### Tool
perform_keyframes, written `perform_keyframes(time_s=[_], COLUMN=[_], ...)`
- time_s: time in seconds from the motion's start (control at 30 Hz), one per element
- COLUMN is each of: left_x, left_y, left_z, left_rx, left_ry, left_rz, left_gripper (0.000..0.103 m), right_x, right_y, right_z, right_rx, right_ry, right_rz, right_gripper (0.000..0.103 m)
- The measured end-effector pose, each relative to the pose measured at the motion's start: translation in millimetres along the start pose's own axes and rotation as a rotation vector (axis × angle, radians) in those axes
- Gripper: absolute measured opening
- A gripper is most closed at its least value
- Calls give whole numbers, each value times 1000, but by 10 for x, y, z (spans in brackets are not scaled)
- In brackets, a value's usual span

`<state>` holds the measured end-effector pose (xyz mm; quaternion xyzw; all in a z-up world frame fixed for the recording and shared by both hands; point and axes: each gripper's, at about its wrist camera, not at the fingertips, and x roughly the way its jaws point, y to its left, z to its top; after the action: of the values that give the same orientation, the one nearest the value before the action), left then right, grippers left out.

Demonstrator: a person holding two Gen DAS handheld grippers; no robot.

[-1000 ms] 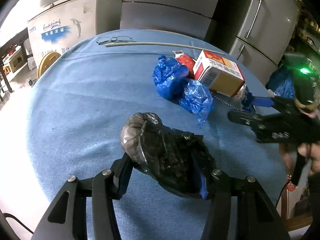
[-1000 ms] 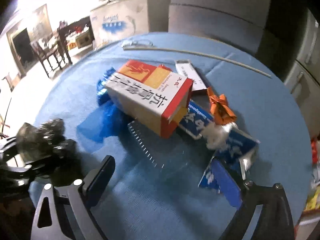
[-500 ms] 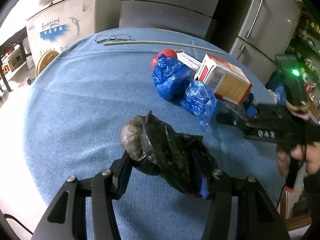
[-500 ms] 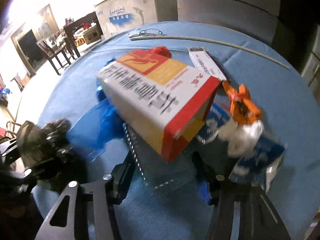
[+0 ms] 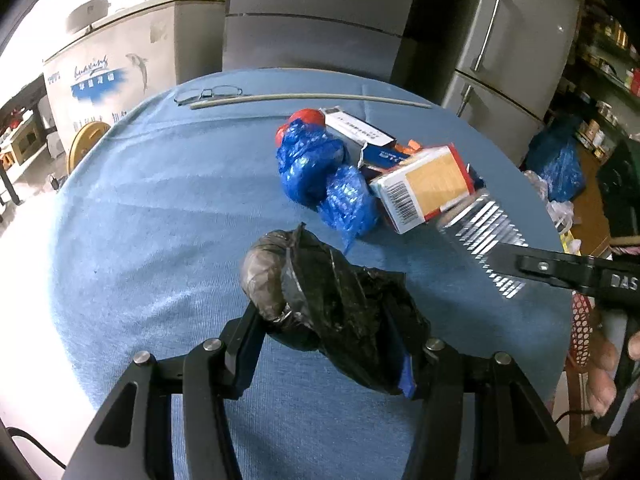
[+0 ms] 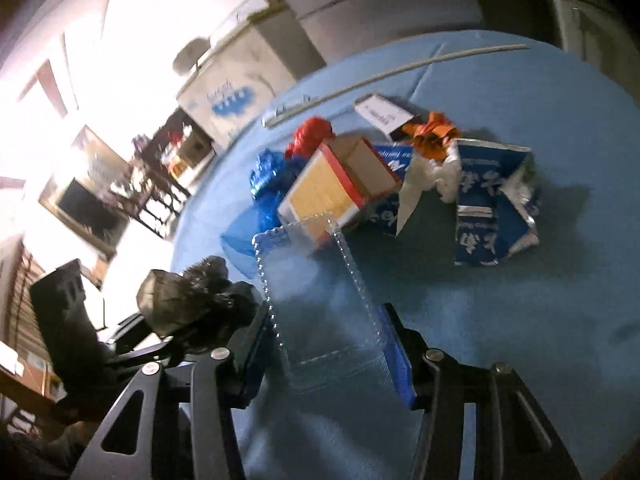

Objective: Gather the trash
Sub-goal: 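Lift the black bag with the left tool while the right tool grasps the clear tray, then carry the black bag and clear tray to the red basket and release both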

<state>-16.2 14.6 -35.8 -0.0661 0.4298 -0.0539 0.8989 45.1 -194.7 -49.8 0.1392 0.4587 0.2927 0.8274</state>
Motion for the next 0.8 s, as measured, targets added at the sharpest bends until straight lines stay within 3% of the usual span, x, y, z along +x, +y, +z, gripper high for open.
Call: perform_keyframes(time_s=[0.5,0.8], left_x=[-308,-318], left_y=[-482,-1173], left_z=[265,401], left_rx=[102,232], left_ry=[-97,-113], left_rz=[-71,-166], left_gripper=[46,46], right_x=[-821,-1608], right_y=[-420,-1002], right_z=[-394,-761], right_rx=[177,357], right_ry=[-198,-360], right_rz=[-58,-211], right_gripper=[55,55])
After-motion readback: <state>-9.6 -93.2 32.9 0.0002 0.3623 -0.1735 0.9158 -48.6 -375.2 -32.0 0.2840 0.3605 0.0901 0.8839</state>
